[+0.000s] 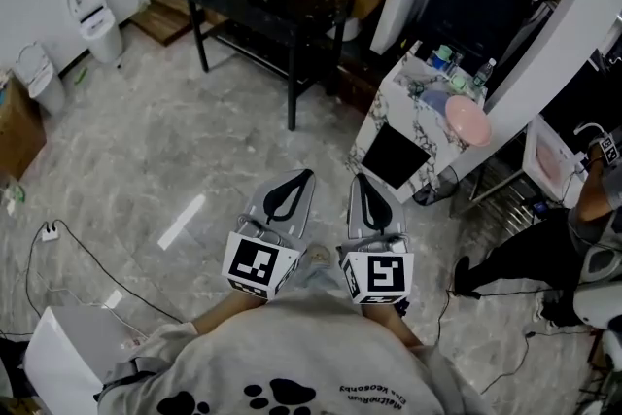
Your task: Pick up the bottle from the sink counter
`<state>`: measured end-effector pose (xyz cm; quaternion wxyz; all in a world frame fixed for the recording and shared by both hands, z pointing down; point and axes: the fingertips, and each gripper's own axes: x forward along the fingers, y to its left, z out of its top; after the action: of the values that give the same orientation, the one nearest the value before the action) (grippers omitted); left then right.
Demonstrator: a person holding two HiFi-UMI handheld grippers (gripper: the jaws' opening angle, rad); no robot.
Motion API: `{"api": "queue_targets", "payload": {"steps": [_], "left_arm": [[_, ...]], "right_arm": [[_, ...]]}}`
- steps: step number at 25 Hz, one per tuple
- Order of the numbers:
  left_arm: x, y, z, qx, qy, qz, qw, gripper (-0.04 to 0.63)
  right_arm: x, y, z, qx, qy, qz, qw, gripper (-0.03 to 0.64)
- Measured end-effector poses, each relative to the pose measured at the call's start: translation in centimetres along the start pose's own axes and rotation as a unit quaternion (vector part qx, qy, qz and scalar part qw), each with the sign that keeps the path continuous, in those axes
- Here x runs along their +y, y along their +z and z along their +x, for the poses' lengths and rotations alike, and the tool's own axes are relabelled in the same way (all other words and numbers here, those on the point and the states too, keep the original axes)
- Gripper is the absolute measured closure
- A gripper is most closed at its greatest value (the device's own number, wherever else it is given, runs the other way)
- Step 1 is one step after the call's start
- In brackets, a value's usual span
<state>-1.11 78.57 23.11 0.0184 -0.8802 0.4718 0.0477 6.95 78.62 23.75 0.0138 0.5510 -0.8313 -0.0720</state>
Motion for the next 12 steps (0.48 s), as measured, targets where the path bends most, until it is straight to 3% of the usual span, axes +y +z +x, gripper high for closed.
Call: {"api": "queue_targets", "payload": {"steps": [12], "left_arm": [[3.6,-0.8,13.4,0.003,0.025,-0.001,0.9997,0.594]], "right_arm": [[-9.1,-1.7,11.3,-0.004,0.045,0.017,0.999,0.617]]}}
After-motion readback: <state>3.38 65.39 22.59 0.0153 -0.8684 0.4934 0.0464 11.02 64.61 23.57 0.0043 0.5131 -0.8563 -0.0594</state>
